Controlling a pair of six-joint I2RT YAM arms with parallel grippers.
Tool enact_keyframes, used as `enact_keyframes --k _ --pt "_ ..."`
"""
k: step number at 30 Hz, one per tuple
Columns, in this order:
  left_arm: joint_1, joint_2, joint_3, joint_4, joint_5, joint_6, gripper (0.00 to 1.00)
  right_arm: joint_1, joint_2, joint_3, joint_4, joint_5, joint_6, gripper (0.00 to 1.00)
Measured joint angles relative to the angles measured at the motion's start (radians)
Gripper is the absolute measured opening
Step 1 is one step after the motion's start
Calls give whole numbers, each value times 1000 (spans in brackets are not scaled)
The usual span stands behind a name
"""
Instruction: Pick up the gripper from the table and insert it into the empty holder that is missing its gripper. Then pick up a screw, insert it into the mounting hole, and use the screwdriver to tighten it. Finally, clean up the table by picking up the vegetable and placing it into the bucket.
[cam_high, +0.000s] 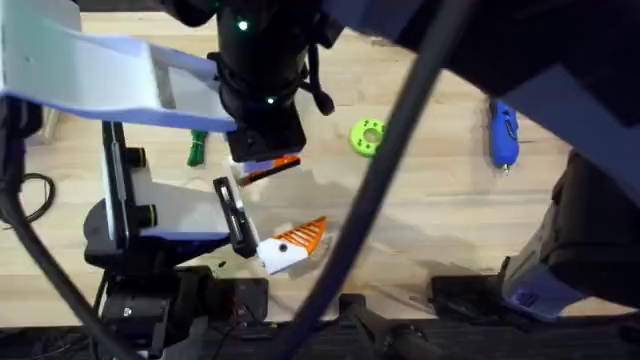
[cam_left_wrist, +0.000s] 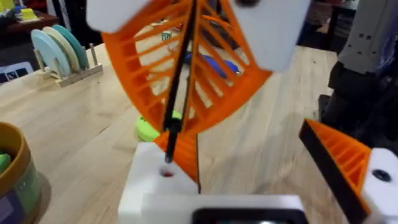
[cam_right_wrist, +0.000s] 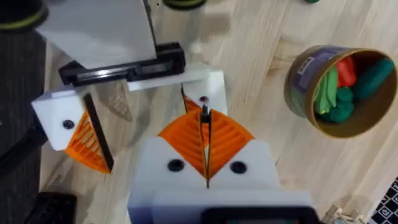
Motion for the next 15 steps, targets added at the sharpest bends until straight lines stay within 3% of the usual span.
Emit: enact_keyframes --k 15 --pt "0 0 0 0 0 2 986 0 -10 0 -5 0 0 6"
